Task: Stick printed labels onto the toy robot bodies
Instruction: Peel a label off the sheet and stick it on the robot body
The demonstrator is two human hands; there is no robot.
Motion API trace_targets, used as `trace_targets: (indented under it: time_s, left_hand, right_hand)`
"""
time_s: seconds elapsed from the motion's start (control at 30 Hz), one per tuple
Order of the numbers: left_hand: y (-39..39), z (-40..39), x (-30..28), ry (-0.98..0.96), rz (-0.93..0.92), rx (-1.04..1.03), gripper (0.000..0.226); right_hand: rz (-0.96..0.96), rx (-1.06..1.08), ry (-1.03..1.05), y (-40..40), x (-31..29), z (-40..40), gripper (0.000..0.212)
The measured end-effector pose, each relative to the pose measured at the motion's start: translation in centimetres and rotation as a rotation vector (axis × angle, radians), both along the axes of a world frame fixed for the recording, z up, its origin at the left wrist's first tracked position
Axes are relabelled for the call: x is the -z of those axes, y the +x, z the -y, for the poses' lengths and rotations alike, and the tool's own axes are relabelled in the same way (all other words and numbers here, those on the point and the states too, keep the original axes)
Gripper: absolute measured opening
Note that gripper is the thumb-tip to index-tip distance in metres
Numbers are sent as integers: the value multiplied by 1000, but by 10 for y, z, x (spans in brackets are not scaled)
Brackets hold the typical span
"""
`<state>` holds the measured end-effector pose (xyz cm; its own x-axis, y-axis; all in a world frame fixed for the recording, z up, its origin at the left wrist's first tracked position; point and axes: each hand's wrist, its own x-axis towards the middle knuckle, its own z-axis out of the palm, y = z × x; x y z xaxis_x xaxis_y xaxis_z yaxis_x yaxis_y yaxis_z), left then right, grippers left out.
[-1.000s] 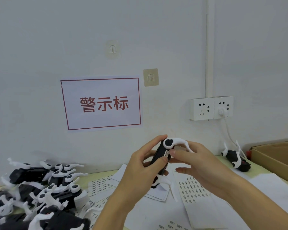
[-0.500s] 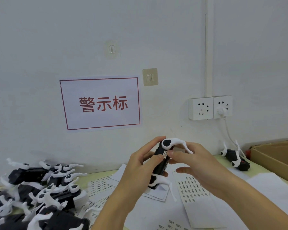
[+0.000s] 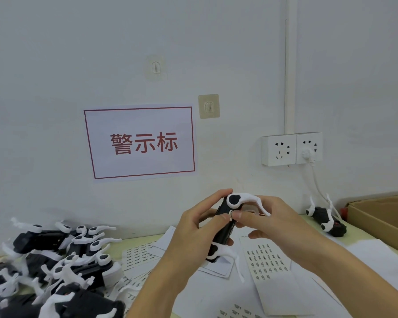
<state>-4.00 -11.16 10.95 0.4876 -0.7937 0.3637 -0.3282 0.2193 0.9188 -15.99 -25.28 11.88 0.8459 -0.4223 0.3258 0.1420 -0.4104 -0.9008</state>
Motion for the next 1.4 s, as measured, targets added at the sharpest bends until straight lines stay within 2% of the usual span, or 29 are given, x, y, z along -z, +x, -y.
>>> trace_targets:
  time_s: [0.07, 0.17, 0.3, 0.4, 0.5, 0.63, 0.73, 0.8, 1.03, 1.13, 1.4]
  left_hand:
    - [0, -1, -2, 0, -4, 3, 42]
    - [0, -5, -5, -1, 48, 13, 43]
    - [-5, -6, -5, 29, 147, 44, 46]
    - [-4, -3, 0, 49, 103, 11, 47]
    - [-1, 0, 5, 3, 53, -125, 39]
    - [9, 4, 7, -123, -213, -272, 16]
    - [11, 3, 4, -170, -431, -231, 15]
    - [10, 3, 3, -190, -488, -202, 15]
    - [8, 0, 0, -252, -452, -165, 20]
    - [8, -1, -1, -250, -406, -141, 23]
    - [7, 2, -1, -239, -350, -215, 23]
  right_hand:
    - [-20, -38, -17, -3, -3, 3, 13]
    - [-54, -111, 9, -4, -6, 5, 39]
    - [-45, -86, -24, 1, 2, 1, 32]
    - [-17, -44, 35, 5, 7, 2, 34]
    - [65, -13, 123, 9, 8, 4, 36]
    - [170, 23, 224, 12, 11, 1, 26]
    - [218, 0, 313, 12, 11, -2, 32]
    - [215, -18, 351, 13, 11, -3, 37]
    - [247, -56, 486, 12, 16, 1, 35]
    - [255, -76, 578, 12, 20, 4, 27]
    - [268, -116, 675, 9, 20, 6, 20]
